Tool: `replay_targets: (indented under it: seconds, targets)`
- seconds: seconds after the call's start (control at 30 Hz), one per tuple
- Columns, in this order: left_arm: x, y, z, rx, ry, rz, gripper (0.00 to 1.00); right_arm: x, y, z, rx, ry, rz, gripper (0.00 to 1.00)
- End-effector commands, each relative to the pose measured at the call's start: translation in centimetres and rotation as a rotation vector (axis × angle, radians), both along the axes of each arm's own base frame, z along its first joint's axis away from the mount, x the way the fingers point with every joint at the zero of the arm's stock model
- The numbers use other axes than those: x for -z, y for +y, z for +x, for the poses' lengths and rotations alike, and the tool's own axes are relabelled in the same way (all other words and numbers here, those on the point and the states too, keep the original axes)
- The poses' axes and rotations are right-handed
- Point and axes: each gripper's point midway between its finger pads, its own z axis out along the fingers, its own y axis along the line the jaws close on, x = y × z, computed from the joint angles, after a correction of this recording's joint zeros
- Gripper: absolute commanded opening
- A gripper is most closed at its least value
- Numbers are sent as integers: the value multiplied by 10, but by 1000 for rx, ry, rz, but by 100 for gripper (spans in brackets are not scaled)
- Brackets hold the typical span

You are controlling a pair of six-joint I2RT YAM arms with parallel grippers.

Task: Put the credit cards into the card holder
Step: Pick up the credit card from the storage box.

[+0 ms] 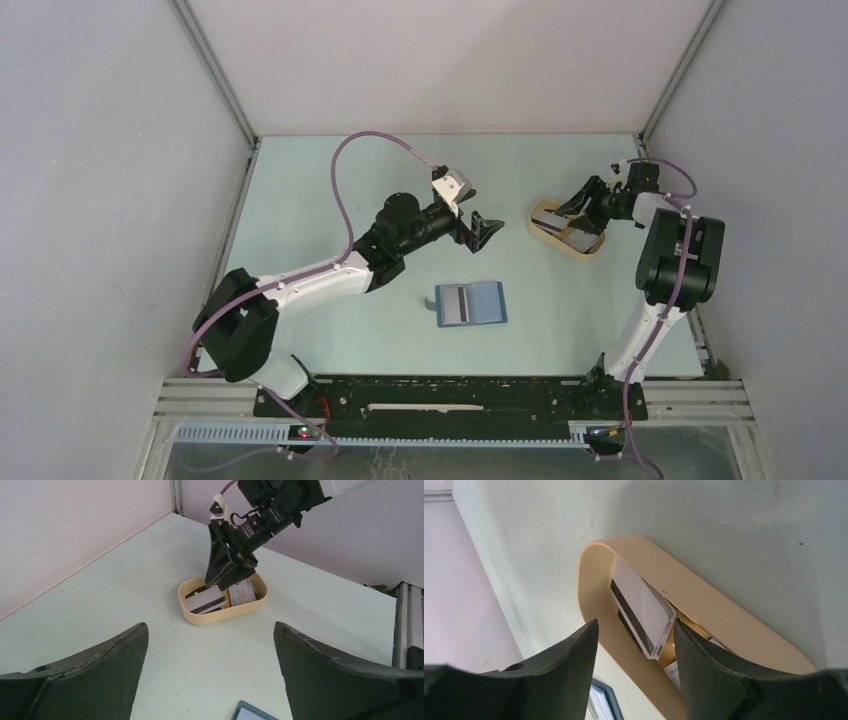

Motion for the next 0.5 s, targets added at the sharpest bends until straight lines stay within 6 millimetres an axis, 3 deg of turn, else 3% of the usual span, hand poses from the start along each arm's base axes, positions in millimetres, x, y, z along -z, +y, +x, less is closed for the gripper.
replay_targets:
  seconds: [0.0, 0.47]
  targets:
    - [-4, 0, 1, 12, -12, -22, 100, -7, 6, 10, -3, -13, -2, 66]
    - [-3, -1, 2, 20, -7, -25, 100, -36, 22, 12, -57, -89, 45, 64]
